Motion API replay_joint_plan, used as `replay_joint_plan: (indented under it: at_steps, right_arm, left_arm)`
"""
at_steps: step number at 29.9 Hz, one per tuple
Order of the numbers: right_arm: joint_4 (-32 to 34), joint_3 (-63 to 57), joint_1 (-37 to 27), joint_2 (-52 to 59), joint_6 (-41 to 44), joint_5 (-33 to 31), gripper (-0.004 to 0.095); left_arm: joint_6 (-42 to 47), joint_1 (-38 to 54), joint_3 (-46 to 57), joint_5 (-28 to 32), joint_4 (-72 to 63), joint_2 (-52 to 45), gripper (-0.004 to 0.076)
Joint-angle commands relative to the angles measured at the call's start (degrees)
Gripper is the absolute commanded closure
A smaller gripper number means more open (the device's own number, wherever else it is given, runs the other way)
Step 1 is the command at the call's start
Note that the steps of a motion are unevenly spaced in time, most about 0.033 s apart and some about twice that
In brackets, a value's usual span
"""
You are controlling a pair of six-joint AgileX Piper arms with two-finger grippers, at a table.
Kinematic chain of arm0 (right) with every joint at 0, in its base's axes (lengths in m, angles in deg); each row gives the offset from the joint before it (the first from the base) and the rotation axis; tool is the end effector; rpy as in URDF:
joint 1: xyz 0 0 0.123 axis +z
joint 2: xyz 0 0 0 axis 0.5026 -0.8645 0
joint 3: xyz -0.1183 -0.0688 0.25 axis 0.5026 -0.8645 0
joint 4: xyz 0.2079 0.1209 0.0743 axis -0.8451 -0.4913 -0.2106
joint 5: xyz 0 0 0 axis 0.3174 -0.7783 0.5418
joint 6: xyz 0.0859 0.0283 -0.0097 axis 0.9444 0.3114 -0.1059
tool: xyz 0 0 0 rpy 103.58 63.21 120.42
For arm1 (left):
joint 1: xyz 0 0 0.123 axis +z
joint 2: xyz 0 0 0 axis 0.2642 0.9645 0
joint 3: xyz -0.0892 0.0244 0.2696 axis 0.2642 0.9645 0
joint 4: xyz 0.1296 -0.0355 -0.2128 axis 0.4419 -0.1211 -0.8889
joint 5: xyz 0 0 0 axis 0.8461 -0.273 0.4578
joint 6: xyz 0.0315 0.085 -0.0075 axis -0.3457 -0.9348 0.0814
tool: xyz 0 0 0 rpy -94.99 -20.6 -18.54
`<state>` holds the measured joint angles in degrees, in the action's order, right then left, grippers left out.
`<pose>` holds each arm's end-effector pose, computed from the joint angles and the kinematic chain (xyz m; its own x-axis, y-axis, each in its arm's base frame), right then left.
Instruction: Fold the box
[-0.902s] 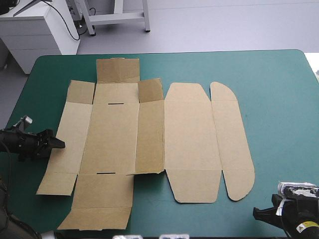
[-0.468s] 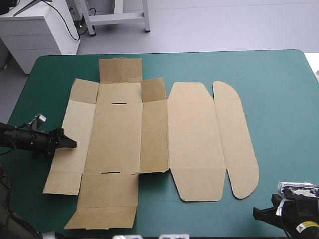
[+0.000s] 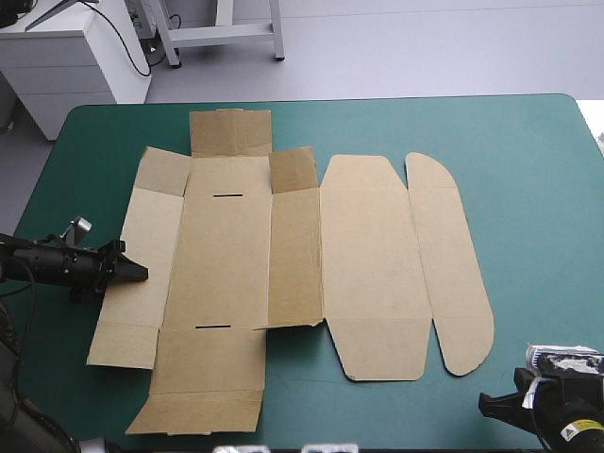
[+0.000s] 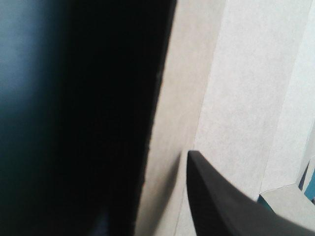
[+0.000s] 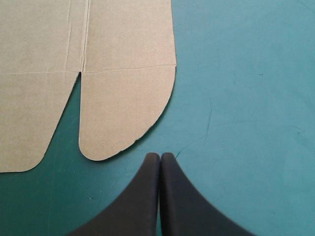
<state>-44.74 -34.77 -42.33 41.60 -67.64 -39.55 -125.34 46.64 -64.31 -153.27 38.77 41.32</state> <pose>0.0310 0.0090 0.2616 -0.6559 0.0866 -0.7498 0.0493 0.9962 0.0720 0.2929 0.1029 0.1799 -0.9533 -0.2931 -0.0728 -0.1551 0.6818 -0.7149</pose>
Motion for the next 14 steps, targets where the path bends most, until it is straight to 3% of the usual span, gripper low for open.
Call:
replay_joint_plan:
  at_steps: [1,8,10,14]
  right_arm:
    - [-0.7,1.5,0.0,-0.8,-0.3,3.2,0.0928]
    - [-0.7,1.5,0.0,-0.8,-0.3,3.2,0.0928]
    - [-0.7,1.5,0.0,-0.8,-0.3,3.2,0.0928]
    - [-0.7,1.5,0.0,-0.8,-0.3,3.2,0.0928]
  left_arm:
    - [0.1,-0.9,-0.5,-4.4,-2.5,-1.7,0.0451]
    - [-0.4,-5.5,-0.5,-4.4,-2.6,-1.7,0.0479]
    - [-0.5,-6.2,-1.0,-4.4,-2.2,-1.7,0.0538]
    - [-0.2,-6.3,-3.2,-4.4,1.5,-1.7,0.0731]
